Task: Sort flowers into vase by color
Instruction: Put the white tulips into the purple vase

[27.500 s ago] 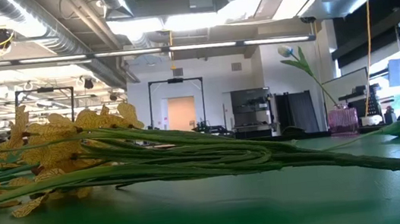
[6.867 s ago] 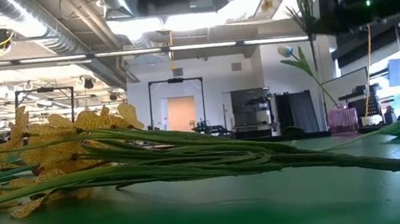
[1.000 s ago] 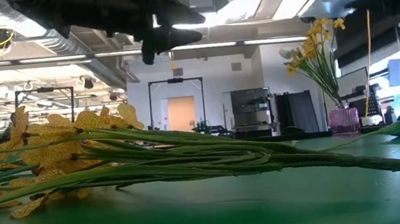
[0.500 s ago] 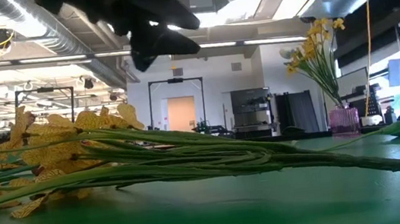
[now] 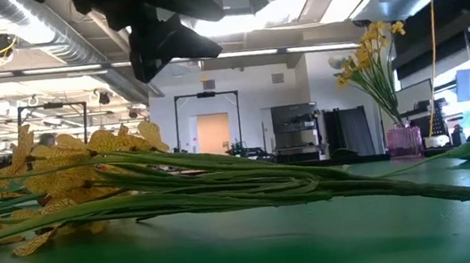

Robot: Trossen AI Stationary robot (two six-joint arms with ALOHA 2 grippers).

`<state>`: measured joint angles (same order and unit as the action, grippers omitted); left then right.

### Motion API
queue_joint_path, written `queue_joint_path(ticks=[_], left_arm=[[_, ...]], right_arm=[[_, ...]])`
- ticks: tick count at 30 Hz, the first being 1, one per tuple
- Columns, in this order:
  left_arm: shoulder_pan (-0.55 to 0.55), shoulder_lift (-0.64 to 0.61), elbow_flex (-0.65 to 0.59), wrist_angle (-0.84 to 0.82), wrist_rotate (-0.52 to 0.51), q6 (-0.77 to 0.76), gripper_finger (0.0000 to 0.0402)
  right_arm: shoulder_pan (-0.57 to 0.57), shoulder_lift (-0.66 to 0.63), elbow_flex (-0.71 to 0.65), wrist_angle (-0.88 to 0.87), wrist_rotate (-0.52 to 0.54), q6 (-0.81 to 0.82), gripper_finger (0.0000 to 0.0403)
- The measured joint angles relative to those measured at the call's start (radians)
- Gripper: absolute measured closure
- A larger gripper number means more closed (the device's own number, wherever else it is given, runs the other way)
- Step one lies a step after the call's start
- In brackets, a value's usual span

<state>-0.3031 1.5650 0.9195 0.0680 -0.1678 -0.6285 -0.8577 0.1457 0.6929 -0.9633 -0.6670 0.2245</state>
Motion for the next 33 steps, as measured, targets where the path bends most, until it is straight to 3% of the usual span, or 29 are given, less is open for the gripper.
queue_joint_path(ticks=[5,8,17,33], left_arm=[[0.013,0.0,0.0,0.003,-0.022,0.009,0.0229],[0.022,0.0,0.0,0.004,-0.03,0.019,0.0229],[0.024,0.0,0.0,0.004,-0.033,0.074,0.0229],[0.029,0.0,0.0,0.0,-0.052,0.117,0.0229]], right_arm=[[0.0,0.072,-0.048,-0.182,0.179,0.062,0.0084],[0.0,0.102,-0.078,-0.141,0.217,0.134,0.0084],[0.001,0.317,-0.081,-0.126,0.205,0.19,0.0084],[0.001,0.743,-0.081,-0.145,0.207,0.109,0.0084]])
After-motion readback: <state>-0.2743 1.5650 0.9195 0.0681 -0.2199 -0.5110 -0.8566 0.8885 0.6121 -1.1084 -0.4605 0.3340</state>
